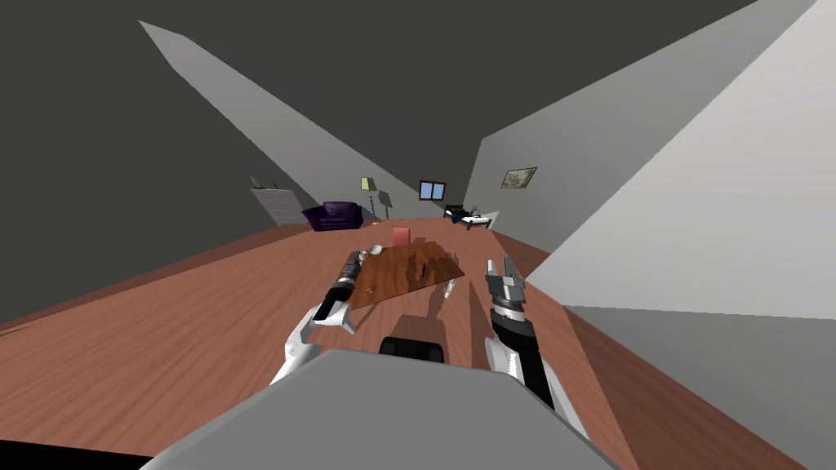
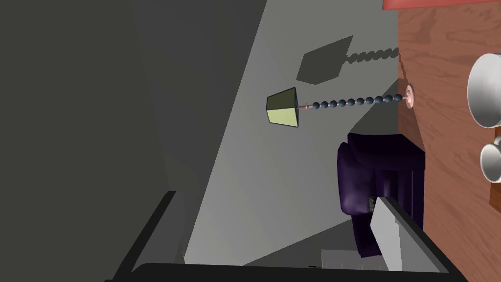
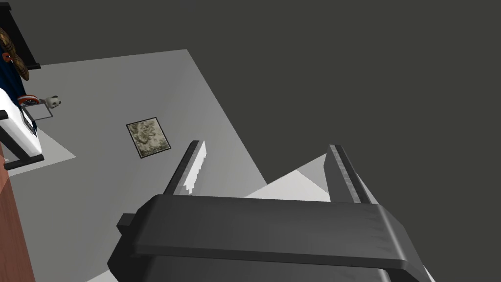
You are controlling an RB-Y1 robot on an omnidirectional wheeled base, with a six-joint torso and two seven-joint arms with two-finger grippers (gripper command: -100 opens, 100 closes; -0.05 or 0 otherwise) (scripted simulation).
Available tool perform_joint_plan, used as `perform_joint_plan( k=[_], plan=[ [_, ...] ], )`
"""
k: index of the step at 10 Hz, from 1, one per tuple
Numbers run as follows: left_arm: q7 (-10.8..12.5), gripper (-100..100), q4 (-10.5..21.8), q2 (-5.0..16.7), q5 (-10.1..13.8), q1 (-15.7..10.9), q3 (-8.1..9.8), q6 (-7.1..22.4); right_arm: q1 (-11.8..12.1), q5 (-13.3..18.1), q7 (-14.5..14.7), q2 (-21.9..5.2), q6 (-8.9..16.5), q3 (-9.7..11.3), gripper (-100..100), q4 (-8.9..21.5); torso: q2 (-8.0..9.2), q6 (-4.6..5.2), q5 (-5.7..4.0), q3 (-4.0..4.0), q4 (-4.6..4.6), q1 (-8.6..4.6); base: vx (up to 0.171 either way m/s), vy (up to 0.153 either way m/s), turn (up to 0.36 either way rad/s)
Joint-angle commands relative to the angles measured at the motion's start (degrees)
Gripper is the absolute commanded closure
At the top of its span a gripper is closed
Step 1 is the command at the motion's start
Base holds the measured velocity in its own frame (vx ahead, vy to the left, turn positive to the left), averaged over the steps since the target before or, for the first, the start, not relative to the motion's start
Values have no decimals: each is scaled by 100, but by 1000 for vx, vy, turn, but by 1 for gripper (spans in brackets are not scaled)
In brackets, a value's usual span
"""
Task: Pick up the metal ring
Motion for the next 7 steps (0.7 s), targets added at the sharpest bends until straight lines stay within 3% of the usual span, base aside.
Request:
perform_joint_plan(
  k=[1, 4, 7],
  plan=[
    [24, -100, 286, -5, 49, -144, 85, 136, 0, 0, 0, 0, 0, 0, 0, 0, 0, 0, 0, 0, 0, 0, 4, 9, -117],
    [66, -100, 796, -26, 131, -462, 229, 351, 0, 0, 0, 0, 0, 0, 0, 0, -1, 0, 1, -1, 0, 2, 8, 15, -132],
    [96, -100, 1325, -37, 171, -617, 297, 458, 0, 0, 0, 0, 0, 0, 0, 0, -2, 2, 0, -1, 0, 1, 7, 12, -88]
  ],
)
